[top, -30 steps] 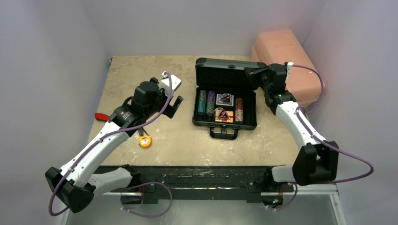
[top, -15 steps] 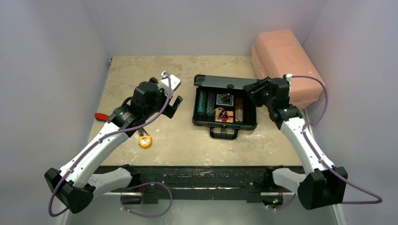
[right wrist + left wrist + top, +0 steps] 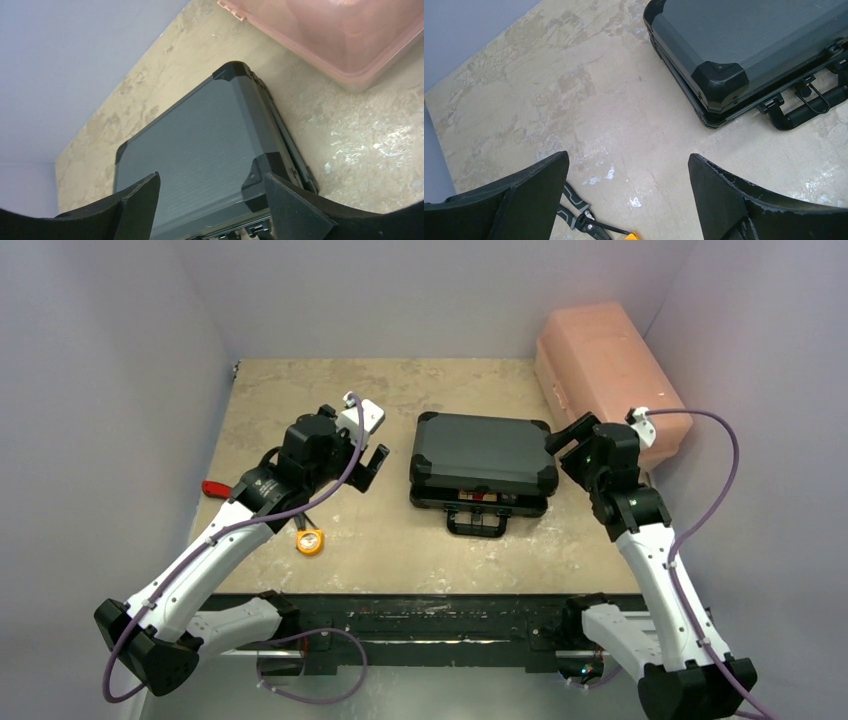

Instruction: Pack up texas hold em set

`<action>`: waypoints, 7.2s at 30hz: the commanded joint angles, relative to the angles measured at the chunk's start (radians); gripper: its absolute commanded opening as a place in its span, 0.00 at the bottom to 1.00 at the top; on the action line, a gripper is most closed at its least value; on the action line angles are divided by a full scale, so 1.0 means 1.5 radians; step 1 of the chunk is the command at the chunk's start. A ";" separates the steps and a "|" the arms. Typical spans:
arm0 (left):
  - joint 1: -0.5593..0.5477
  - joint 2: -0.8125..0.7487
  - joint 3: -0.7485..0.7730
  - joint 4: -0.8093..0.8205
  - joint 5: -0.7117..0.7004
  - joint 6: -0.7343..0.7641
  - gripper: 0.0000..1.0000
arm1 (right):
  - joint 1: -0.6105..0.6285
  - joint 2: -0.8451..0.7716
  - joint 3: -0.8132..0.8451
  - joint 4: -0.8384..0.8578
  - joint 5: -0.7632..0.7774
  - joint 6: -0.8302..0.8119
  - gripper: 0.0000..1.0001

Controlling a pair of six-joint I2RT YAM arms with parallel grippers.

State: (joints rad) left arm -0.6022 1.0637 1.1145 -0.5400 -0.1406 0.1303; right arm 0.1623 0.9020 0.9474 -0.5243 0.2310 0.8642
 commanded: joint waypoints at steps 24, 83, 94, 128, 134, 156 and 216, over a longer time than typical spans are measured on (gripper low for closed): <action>0.005 -0.008 0.007 0.014 0.016 -0.013 0.89 | -0.002 0.311 -0.012 0.071 0.226 -0.100 0.48; 0.005 -0.004 0.006 0.012 0.018 -0.016 0.88 | 0.112 0.347 -0.204 0.209 -0.208 -0.149 0.00; 0.005 -0.011 0.002 0.014 -0.002 -0.013 0.88 | 0.251 0.332 -0.169 0.249 -0.251 -0.146 0.00; 0.008 -0.117 -0.114 0.058 -0.064 -0.273 0.97 | 0.259 0.293 0.272 0.108 -0.259 -0.266 0.29; 0.008 -0.183 -0.227 0.075 -0.039 -0.368 0.92 | 0.259 0.377 0.297 0.120 -0.333 -0.284 0.22; 0.008 -0.118 -0.401 0.197 0.038 -0.456 0.62 | 0.291 0.505 0.238 0.198 -0.420 -0.287 0.08; 0.000 0.210 -0.414 0.480 0.157 -0.461 0.11 | 0.294 0.584 -0.028 0.300 -0.360 -0.313 0.00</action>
State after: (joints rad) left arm -0.5968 1.3682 0.4782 0.1112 0.0753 -0.5407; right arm 0.6003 1.7077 1.0019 0.1875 -0.4065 0.4450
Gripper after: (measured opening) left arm 0.124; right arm 0.004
